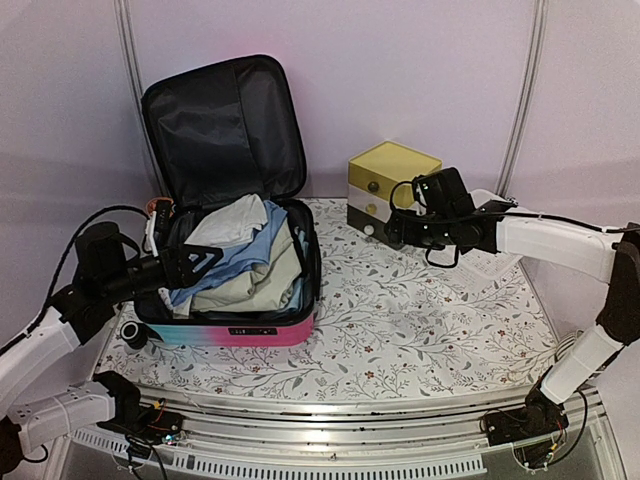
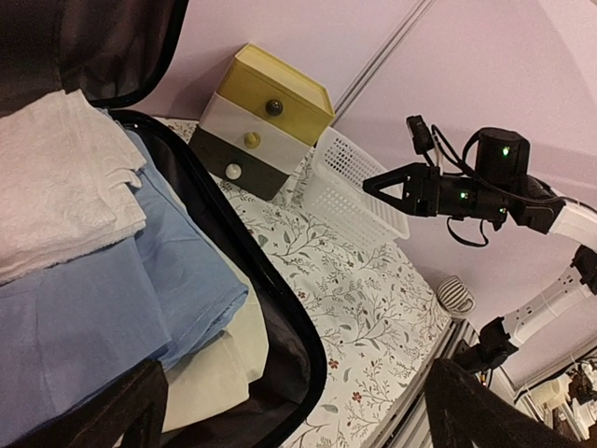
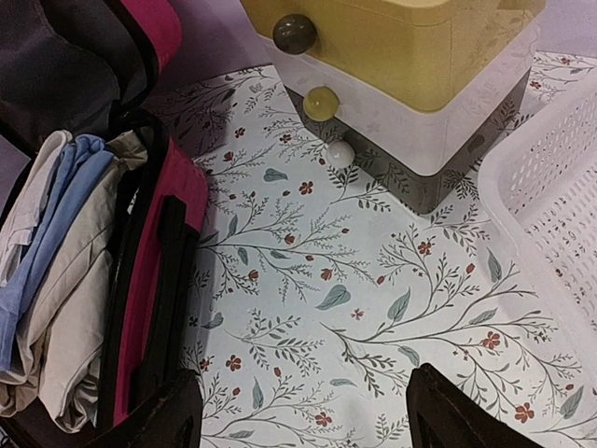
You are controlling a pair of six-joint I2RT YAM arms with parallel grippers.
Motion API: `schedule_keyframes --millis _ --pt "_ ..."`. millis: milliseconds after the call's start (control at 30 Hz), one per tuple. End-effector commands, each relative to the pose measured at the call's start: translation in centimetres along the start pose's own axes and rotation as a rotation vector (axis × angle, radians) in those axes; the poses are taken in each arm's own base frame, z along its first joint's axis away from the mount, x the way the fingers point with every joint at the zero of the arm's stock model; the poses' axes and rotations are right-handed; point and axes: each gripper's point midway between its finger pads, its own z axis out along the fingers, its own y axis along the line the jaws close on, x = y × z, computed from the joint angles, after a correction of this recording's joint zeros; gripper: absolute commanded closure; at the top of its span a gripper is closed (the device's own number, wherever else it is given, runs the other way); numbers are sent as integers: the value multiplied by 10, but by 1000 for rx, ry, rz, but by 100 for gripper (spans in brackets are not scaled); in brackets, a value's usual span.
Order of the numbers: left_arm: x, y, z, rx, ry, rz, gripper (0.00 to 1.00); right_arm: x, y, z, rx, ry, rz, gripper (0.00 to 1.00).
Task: Open, take out, and arrange the luggage
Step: Move the bin to the center of the board.
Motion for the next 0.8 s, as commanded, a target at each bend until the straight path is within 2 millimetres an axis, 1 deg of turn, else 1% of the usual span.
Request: schedule_keyframes --millis 0,300,433,567,600,633,733,767 --pt "-15 -14 0 27 -35 58 2 -7 2 2 -8 -16 2 23" --pt "-13 -19 2 39 -27 73 2 -8 -3 0 5 -21 -2 24" --pt "-14 -23 0 56 -30 88 2 -14 -5 -7 11 -47 -1 24" --pt "-14 -26 -3 68 -35 107 2 -26 -5 -21 13 -91 1 24" --pt "-14 -27 -3 68 -37 111 2 -21 -8 -21 20 -86 -2 23" --pt "-14 -26 -4 66 -38 112 2 -22 -9 -23 18 -92 -2 22" --pt "-13 -24 -3 58 -37 114 2 -27 -11 -29 29 -114 1 12" --pt "-13 -23 -2 55 -36 116 2 -27 -13 -29 40 -116 12 10"
